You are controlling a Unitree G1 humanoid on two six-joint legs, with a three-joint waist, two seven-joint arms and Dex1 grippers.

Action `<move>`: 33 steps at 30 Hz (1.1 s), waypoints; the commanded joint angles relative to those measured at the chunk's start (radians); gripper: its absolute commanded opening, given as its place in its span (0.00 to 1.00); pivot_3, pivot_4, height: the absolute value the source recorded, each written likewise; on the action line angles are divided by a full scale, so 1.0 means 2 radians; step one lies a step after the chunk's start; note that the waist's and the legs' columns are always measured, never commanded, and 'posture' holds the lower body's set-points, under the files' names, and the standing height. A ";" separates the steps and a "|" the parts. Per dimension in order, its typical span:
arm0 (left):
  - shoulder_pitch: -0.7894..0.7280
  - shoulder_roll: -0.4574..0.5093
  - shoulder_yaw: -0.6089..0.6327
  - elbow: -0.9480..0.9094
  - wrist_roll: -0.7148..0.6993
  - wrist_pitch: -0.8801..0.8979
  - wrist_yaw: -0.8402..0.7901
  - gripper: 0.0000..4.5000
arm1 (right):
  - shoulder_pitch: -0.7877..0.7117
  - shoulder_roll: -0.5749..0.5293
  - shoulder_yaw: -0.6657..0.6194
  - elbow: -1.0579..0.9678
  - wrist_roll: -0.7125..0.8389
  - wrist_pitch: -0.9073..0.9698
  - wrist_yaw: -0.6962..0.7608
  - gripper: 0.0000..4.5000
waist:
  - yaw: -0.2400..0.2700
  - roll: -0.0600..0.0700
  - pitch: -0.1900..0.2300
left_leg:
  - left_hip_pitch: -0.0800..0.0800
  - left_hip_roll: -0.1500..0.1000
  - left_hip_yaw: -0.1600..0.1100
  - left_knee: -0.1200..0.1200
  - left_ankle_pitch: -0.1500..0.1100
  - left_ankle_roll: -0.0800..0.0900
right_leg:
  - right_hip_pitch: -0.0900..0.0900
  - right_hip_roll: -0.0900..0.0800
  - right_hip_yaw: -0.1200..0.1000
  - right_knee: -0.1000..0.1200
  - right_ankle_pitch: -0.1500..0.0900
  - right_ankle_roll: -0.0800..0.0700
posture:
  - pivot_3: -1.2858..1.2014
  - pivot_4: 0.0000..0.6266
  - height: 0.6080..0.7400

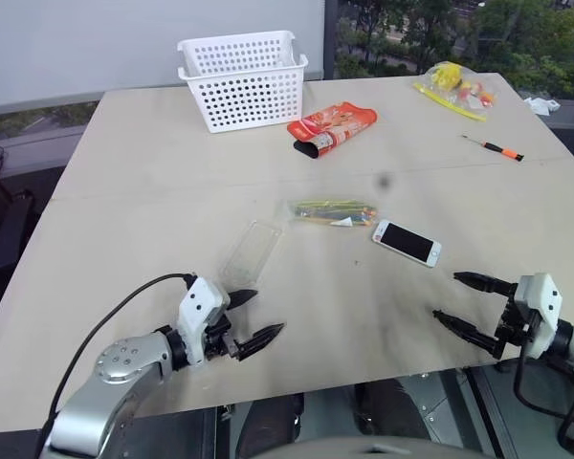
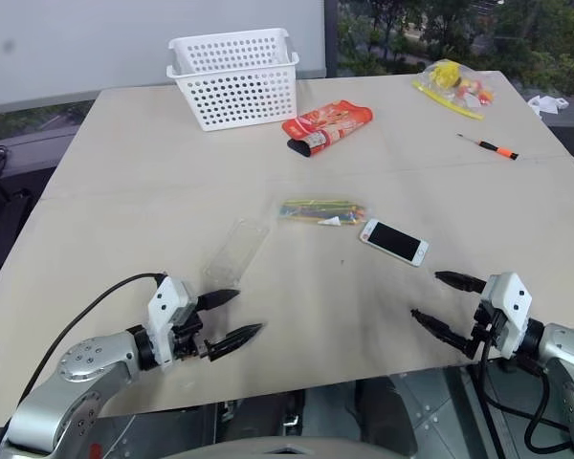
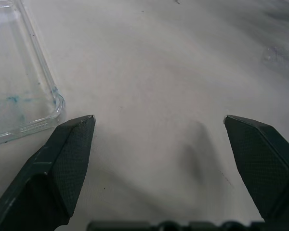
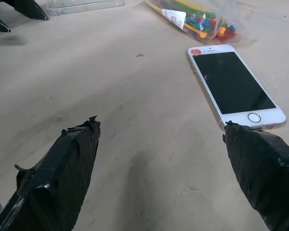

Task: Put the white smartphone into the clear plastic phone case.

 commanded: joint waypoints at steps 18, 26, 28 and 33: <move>0.010 0.007 0.015 -0.001 -0.011 -0.018 -0.030 1.00 | -0.001 0.009 -0.003 0.003 0.003 -0.018 0.007 0.99 | 0.000 0.000 0.000 | 0.000 0.000 0.000 0.000 0.000 0.000 | 0.000 0.000 0.000 0.000 0.000 0.000 | 0.52 0.24 1.00; -0.057 0.004 0.044 0.026 -0.019 -0.027 -0.020 1.00 | -0.161 0.020 0.061 0.013 -0.054 0.038 -0.069 0.99 | -0.004 0.000 0.000 | 0.000 0.000 0.000 0.000 0.000 0.000 | -0.001 0.000 0.000 0.000 0.000 0.000 | 0.52 0.24 1.00; -0.094 -0.001 0.059 0.034 -0.032 -0.005 0.003 1.00 | -0.245 0.045 0.095 0.050 -0.080 0.045 -0.093 0.99 | -0.003 0.000 0.000 | 0.000 0.001 0.000 0.000 0.000 0.000 | -0.001 0.000 -0.001 0.000 0.001 -0.001 | 0.52 0.24 1.00; -0.133 0.009 0.071 0.031 -0.041 0.028 0.022 1.00 | -0.416 0.092 0.179 0.206 -0.180 0.030 -0.129 0.99 | -0.004 0.000 0.000 | 0.000 0.001 0.000 0.000 0.000 0.000 | -0.001 0.001 -0.002 -0.001 0.002 -0.003 | 0.52 0.24 1.00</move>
